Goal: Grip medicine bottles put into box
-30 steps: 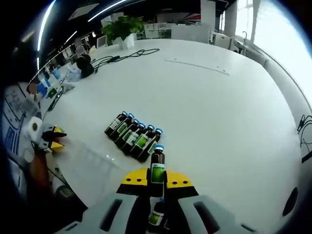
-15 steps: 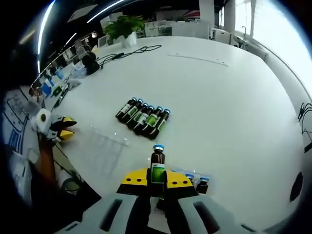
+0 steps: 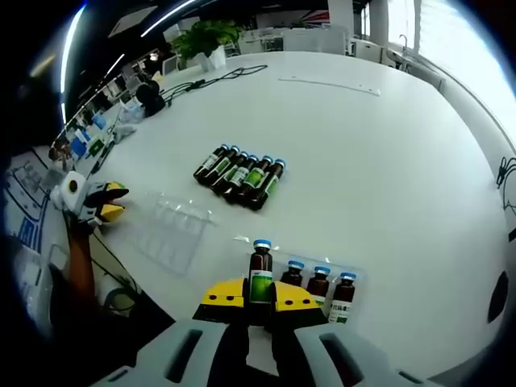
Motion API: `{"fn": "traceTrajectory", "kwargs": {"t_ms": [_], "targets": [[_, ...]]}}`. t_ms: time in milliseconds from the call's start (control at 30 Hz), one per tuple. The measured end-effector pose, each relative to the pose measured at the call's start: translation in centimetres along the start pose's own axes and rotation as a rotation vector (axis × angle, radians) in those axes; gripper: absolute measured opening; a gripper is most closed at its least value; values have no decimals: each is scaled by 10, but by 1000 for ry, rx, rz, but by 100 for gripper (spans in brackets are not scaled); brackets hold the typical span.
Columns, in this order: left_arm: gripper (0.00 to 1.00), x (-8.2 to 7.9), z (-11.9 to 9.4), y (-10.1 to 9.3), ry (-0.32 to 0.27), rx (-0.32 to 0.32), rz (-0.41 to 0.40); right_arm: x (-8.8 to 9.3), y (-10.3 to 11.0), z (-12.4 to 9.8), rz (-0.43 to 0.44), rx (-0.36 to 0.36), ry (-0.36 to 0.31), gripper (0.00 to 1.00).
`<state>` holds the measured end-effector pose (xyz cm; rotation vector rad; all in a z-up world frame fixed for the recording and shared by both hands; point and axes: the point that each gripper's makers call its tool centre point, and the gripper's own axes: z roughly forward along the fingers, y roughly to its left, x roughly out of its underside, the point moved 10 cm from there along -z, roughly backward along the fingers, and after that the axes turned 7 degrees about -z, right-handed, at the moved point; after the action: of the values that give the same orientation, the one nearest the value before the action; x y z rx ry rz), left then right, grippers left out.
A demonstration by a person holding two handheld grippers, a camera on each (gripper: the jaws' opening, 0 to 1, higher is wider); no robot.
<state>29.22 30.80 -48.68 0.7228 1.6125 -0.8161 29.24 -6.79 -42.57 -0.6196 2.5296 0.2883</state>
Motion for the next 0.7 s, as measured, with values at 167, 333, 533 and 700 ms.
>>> {"fn": "traceTrajectory", "kwargs": {"t_ms": [167,333,533,700], "targets": [[13,0,0,0,0,0,0,2,-1,2,7,4,9,6],[13,0,0,1,0,-1,0,4,0,4,33,3,18,6],[13,0,0,1,1,-1,1,4,2,6,9,-12,14,7],[13,0,0,0,1,-1,1,3,-1,3,-9,-3,0,6]]}}
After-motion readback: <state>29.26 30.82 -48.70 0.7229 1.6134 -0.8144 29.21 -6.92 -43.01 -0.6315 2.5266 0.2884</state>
